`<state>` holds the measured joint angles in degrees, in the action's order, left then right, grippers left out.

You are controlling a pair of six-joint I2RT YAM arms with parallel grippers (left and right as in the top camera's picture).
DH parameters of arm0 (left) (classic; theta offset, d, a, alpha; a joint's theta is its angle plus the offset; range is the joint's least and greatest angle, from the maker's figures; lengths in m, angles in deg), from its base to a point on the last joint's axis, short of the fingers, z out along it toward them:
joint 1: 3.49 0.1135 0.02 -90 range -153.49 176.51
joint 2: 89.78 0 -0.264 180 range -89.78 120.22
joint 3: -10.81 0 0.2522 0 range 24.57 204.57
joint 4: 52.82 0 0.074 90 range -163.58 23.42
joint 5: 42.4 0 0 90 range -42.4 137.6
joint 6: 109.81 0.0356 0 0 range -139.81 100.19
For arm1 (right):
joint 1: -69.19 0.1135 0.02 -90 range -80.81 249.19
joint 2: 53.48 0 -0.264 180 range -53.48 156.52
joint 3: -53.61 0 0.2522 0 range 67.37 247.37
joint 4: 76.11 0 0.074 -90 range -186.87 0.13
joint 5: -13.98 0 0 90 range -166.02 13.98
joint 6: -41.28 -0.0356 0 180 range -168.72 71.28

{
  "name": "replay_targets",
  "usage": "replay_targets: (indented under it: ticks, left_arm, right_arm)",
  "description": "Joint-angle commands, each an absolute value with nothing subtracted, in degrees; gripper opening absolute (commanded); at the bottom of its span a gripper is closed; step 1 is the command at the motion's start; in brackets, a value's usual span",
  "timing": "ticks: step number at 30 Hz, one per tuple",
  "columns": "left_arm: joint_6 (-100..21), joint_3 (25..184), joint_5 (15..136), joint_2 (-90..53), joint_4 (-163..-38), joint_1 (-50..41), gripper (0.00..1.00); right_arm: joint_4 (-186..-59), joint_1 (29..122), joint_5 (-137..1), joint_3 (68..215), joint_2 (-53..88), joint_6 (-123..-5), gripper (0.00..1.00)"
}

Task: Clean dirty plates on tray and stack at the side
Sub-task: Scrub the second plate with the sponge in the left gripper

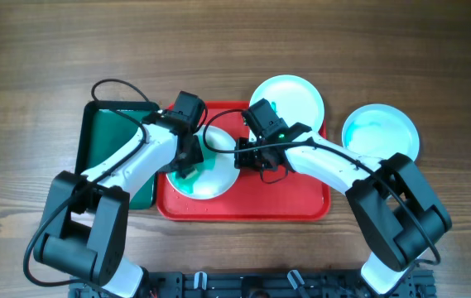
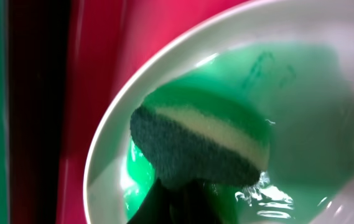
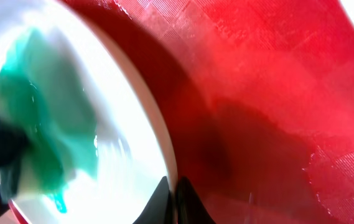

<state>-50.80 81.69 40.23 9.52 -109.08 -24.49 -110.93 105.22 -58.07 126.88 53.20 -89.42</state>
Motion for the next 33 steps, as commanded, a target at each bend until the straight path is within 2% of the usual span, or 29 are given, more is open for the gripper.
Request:
replay_targets:
  ticks: [1,4,7,10,12,16,19,22,23,24,27,29,33]
  left_arm:
    - [-47.78,80.38,38.3,10.75,-99.62,-24.29,0.04]
    - [-38.18,80.38,53.06,11.54,-96.12,-25.65,0.04]
    - [-31.32,80.38,64.79,12.39,-99.95,-27.77,0.04]
    - [-25.73,80.38,68.55,12.39,-106.31,-28.07,0.04]
    - [-28.39,80.38,60.38,12.39,-107.6,-27.33,0.04]
    - [-46.32,80.4,31.7,12.39,-103.92,-27.11,0.04]
    - [-47.52,80.38,31.77,12.39,-98.94,-27.35,0.04]
    - [-45.4,80.38,44.71,12.39,-98.31,-27.5,0.04]
    - [-41.03,80.38,52.27,12.39,-98.33,-27.5,0.04]
    - [-33.7,80.38,65.58,12.39,-98.74,-27.5,0.04]
    - [-27.72,80.38,75.04,12.39,-98.98,-27.5,0.04]
    - [-29.11,80.38,68.42,12.39,-97.28,-27.18,0.04]
    - [-46.56,80.38,37.19,12.39,-96.75,-27.04,0.04]
  right_arm:
    - [-110.84,105.02,-58.0,127.79,53.96,-89.23,0.04]
    - [-110.76,105.02,-58.02,127.79,53.96,-89.1,0.05]
    - [-110.74,105.02,-58.0,127.79,53.96,-89.03,0.04]
    - [-110.69,105.02,-57.98,127.79,53.96,-89.01,0.04]
    - [-110.69,105.02,-58.0,127.79,53.96,-88.99,0.04]
    - [-110.69,105.02,-58.0,127.79,53.96,-88.9,0.04]
    - [-110.65,105.02,-58.0,127.79,53.96,-88.79,0.04]
    - [-110.6,105.02,-58.0,127.79,53.96,-88.79,0.04]
    - [-110.58,105.02,-58.0,127.79,53.96,-88.77,0.04]
    - [-110.43,105.02,-57.98,127.79,53.96,-88.77,0.04]
    - [-110.47,105.02,-57.98,127.79,53.96,-88.68,0.04]
    - [-110.47,105.02,-57.96,127.79,53.96,-88.77,0.04]
    - [-110.47,105.02,-57.98,127.79,53.96,-88.75,0.04]
